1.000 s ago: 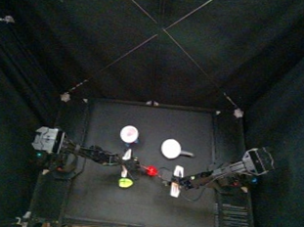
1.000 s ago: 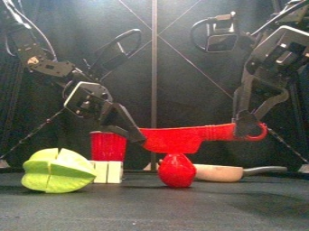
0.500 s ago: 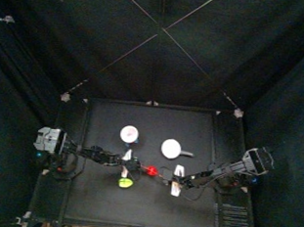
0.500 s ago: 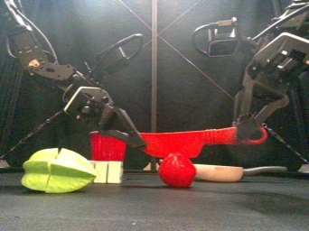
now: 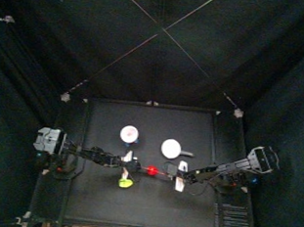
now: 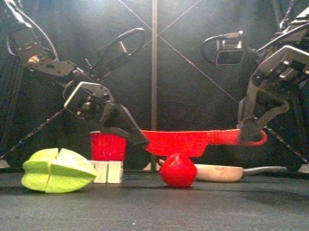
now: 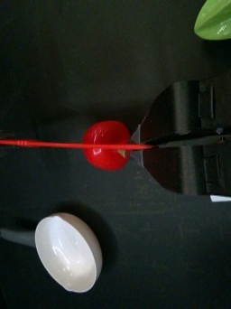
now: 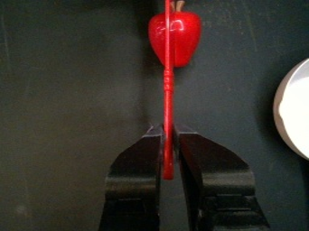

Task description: Cut apple

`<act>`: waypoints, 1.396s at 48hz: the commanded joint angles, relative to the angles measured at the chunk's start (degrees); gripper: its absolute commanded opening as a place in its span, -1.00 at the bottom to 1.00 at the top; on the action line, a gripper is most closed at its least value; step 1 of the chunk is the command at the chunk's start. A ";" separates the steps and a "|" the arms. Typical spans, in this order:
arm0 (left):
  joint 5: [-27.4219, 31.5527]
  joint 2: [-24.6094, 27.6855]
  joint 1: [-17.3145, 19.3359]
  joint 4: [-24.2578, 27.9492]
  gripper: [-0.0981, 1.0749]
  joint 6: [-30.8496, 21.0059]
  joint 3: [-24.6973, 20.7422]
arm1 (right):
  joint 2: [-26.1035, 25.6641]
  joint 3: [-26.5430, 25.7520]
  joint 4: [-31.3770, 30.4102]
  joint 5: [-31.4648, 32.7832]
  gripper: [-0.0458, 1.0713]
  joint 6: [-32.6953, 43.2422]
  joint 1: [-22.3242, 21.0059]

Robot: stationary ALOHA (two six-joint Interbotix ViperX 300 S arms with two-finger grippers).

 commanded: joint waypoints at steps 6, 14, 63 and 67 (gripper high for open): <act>0.62 0.35 0.26 -2.46 -0.60 -0.18 -1.23 | -0.88 0.09 -0.35 -2.99 -0.03 0.09 -1.14; 0.62 0.62 0.26 -4.57 -0.61 -0.09 -1.23 | -0.62 0.44 -0.35 -3.08 -0.03 0.00 -2.46; 3.25 2.90 -1.67 -7.03 -0.62 0.09 -2.99 | 1.05 2.46 -2.46 -8.09 -0.03 0.00 -7.56; 3.87 3.16 -1.76 -6.94 -0.62 0.09 -3.34 | 1.14 2.55 -2.46 -8.17 -0.03 0.00 -7.56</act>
